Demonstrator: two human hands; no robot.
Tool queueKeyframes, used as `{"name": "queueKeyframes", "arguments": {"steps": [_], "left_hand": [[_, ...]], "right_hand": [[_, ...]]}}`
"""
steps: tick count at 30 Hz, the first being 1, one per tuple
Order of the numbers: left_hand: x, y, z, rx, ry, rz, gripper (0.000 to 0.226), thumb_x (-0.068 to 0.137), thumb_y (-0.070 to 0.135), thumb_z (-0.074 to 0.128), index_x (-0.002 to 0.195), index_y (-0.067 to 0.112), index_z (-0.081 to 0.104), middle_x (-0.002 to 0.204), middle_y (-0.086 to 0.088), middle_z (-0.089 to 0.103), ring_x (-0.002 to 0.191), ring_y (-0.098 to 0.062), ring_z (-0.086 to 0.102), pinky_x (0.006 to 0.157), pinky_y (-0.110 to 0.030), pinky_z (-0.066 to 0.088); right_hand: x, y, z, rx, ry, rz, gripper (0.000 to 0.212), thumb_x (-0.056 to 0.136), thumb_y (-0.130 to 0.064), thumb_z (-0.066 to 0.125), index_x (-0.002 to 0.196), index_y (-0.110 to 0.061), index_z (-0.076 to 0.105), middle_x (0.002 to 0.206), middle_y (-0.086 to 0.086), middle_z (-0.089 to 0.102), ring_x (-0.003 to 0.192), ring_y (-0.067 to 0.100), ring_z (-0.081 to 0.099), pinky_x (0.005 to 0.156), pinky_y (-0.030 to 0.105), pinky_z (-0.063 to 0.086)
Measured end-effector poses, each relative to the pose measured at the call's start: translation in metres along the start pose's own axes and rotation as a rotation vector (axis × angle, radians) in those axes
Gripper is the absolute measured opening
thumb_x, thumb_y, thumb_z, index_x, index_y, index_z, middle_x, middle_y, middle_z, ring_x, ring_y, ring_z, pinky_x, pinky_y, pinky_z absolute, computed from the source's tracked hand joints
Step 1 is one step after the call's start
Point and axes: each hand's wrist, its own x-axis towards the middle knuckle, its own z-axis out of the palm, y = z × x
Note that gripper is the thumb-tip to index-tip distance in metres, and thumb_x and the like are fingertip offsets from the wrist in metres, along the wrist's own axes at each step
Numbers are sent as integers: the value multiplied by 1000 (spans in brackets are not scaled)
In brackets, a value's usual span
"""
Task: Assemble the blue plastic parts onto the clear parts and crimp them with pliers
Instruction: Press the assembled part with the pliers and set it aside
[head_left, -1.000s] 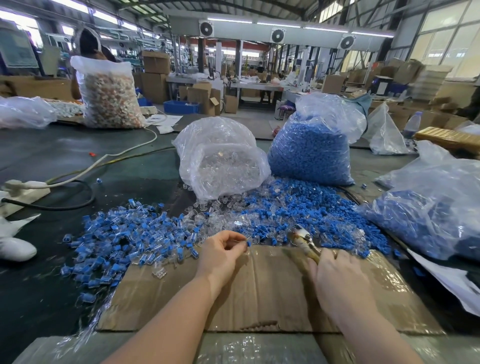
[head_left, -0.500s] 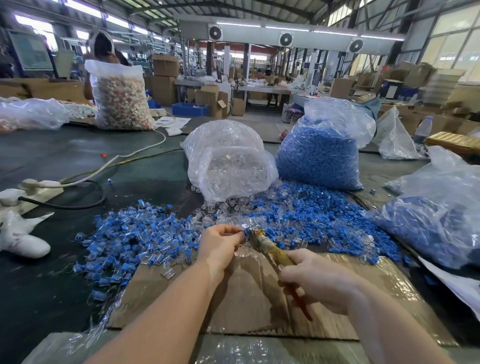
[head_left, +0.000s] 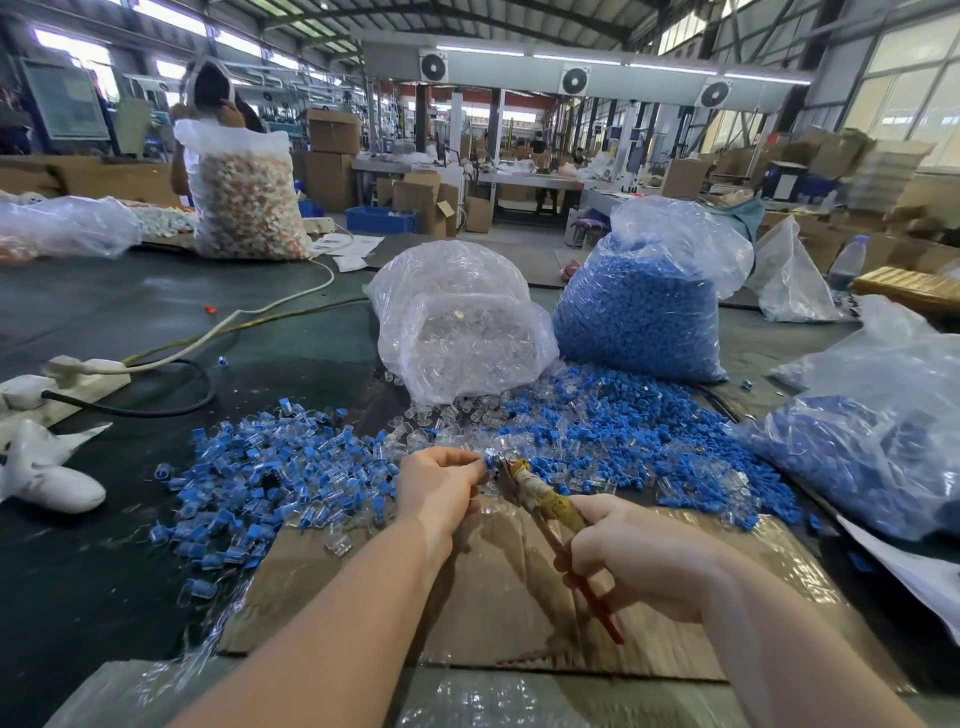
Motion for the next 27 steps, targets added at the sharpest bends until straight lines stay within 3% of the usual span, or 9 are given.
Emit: {"name": "queueKeyframes", "arguments": {"steps": [6,10,12,15,17,19,21,24,27], "left_hand": [[0,0,0,-20,7,-18,5,84,4,65,84,8,67,78,-9,66,55,-12,57,42,-16,46],[-2,0,2,-69,18,-43,8,83,1,65,81,8,66,77,-10,66,57,-14,57,45,-17,48],[-3,0,3,-62,28,-32,9,83,1,65,79,9,66,78,-9,66,58,-12,57,44,-16,47],[-5,0,5,-66,28,-25,9,84,1,64,82,9,67,76,-7,66,56,-11,55,45,-15,46],[-6,-1,5,-69,25,-26,10,85,2,63,82,10,66,77,-7,66,55,-10,55,44,-14,46],[-7,-3,6,-38,21,-10,9,85,4,64,82,12,67,78,-6,67,57,-10,55,46,-15,46],[-6,-5,4,47,37,64,7,85,7,64,85,13,67,80,-4,67,64,-10,58,56,-19,47],[2,-5,-7,331,128,253,7,88,12,61,89,17,66,82,5,65,71,-6,58,61,-18,45],[12,-6,-30,654,257,386,14,93,20,54,100,22,67,83,8,65,66,-6,57,60,-22,45]], "right_hand": [[-3,-2,3,-57,11,-21,29,81,6,42,104,-6,55,82,7,48,79,21,46,67,34,44],[-3,-3,7,-92,47,-71,21,84,3,42,80,-14,53,64,0,46,61,16,41,58,31,36],[-3,0,8,-110,80,-100,24,84,4,41,76,-16,53,59,-1,47,58,16,41,56,32,36],[-3,5,8,-119,102,-133,26,85,2,43,74,-17,55,44,-10,50,46,10,43,47,23,36],[-5,5,10,-81,95,-138,24,84,5,44,81,-14,58,45,-11,53,42,6,47,44,19,37],[-8,6,10,66,78,-99,31,81,10,47,95,-14,61,60,-4,61,44,4,56,42,17,42],[-8,12,12,158,113,-86,41,79,11,52,108,-16,60,77,5,64,50,7,60,44,18,44],[0,33,9,-86,376,-136,45,79,0,60,121,-18,55,94,4,60,68,13,56,53,20,44],[6,55,-5,-378,647,-67,50,85,-25,63,132,-22,47,105,3,57,100,24,51,86,40,48]]}}
